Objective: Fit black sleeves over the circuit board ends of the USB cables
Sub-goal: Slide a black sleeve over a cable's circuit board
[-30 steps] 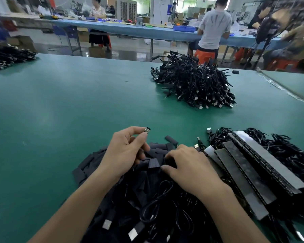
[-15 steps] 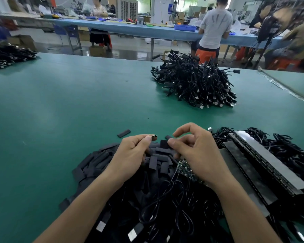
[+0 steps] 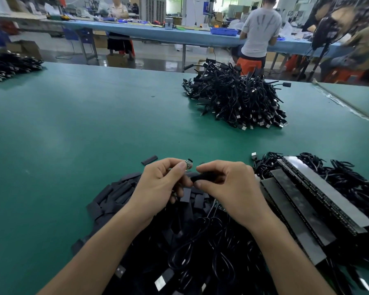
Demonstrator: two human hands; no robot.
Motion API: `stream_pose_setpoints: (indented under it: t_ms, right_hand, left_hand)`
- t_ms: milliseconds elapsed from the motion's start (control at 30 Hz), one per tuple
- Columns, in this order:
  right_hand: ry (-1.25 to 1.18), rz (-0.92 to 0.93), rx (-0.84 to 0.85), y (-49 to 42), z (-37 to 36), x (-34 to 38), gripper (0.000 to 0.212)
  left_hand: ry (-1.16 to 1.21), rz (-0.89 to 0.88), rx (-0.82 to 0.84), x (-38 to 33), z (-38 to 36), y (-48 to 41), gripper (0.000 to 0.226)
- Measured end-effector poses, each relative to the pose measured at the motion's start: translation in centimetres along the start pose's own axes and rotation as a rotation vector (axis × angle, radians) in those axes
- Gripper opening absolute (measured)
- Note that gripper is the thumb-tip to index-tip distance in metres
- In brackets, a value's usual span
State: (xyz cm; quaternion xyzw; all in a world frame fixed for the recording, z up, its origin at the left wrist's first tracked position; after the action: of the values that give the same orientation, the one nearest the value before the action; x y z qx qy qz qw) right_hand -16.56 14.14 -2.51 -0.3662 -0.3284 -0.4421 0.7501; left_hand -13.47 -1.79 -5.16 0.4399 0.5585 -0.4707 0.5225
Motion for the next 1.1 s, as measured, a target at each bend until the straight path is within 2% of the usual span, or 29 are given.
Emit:
stream_pose_setpoints:
  t_ms: [100,300,433,567,700,833,933,1100]
  right_hand:
    - [0.046,0.04,0.049,0.1,-0.4,-0.1,0.021]
    - [-0.096,-0.019,-0.071,-0.2,0.2,-0.5,0.013]
    - [-0.241,-0.045,-0.025,-0.2,-0.4,-0.3,0.015]
    - [-0.244,-0.013,0.048,0.1,-0.8,0.0,0.017]
    - [-0.264,0.018,0.12,0.2,-0.8,0.3,0.03]
    - [-0.156,0.035,0.064,0.1,-0.4,0.2,0.026]
    - [-0.108,0.026,-0.022,-0.1,0.3,-0.1,0.021]
    - [-0.179,0.038,-0.115,-0.2,1.6,-0.2,0.02]
  left_hand:
    - [0.022,0.038,-0.031,0.2,0.3,-0.1,0.014]
    - [-0.022,0.087,-0.052,0.4,0.5,-0.2,0.025]
    - [-0.056,0.064,0.03,0.0,0.0,0.1,0.026]
    - [-0.063,0.04,0.065,-0.1,-0.2,0.3,0.027]
    - [-0.056,0.054,0.076,-0.2,-0.2,0.2,0.033]
    - [0.008,0.097,0.075,0.0,-0.1,0.1,0.033]
    - [0.024,0.146,0.134,0.3,0.0,-0.1,0.034]
    - [-0.006,0.114,0.207,0.1,0.3,-0.1,0.024]
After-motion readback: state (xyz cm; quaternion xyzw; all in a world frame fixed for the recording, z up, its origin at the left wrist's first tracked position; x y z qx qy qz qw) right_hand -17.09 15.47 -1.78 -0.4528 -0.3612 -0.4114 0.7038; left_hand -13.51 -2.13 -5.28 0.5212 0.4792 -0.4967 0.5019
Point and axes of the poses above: each hand's wrist, its own y-axis away from the middle knuckle, its own z-axis out of the back of the hand, x = y × z, the point moved 4 cm from there along -y, towards the middle knuckle, and after that the axes turned 1 degree about y, right-handed, at the moved point
